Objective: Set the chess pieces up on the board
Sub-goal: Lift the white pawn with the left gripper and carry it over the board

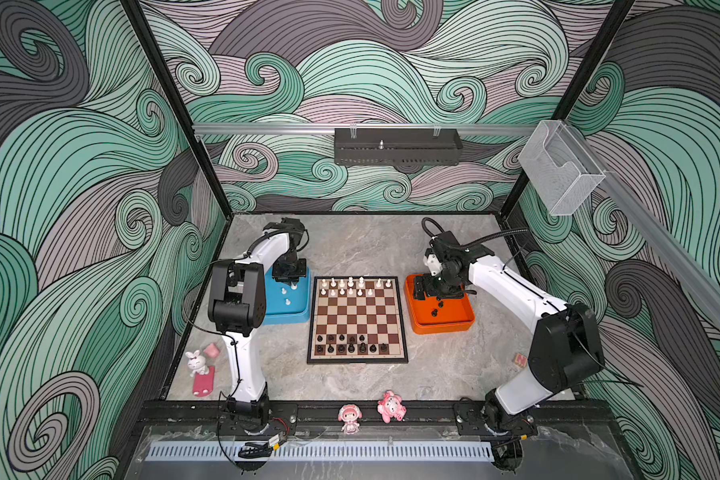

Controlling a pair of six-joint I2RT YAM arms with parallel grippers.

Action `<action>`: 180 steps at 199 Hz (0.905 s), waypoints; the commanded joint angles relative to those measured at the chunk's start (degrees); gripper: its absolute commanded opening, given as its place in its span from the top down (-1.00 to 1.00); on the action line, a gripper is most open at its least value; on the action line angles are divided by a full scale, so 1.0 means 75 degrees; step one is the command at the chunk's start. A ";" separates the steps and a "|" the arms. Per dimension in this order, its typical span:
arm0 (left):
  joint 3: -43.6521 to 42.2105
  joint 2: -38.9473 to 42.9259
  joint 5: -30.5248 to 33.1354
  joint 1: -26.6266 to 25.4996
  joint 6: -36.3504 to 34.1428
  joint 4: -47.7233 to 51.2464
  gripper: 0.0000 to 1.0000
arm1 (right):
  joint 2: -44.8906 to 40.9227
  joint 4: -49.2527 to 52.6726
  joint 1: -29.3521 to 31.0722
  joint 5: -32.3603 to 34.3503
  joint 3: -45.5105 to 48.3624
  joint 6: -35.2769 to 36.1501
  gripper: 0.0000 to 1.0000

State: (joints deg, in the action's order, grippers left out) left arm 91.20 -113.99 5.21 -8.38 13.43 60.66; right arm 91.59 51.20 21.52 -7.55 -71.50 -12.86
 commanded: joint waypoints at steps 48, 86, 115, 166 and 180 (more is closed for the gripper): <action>0.1105 0.1070 0.0559 -0.0924 -0.0098 0.1306 0.73 | -0.0419 0.0049 -0.0050 -0.0075 0.0169 -0.0125 -0.84; 0.1816 0.0856 0.0523 -0.1828 -0.0119 0.1502 0.73 | -0.0575 0.0048 -0.0056 -0.0039 0.0229 -0.0171 -0.83; 0.2426 0.0485 0.0534 -0.2462 -0.0157 0.1619 0.73 | -0.0700 0.0047 -0.0056 0.0044 0.0298 -0.0227 -0.83; 0.4142 -0.0591 0.0512 -0.3647 -0.0479 0.1857 0.72 | -0.0752 0.0041 -0.0055 0.0041 0.0334 -0.0275 -0.83; 0.4633 -0.0927 0.0502 -0.3900 -0.0612 0.1885 0.72 | -0.0762 0.0043 -0.0051 0.0044 0.0345 -0.0266 -0.83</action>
State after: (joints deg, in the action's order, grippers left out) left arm 119.83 -117.14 8.49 -34.54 10.98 71.46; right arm 87.15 51.16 21.52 -7.62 -69.63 -14.15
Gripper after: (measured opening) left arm 0.141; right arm 0.917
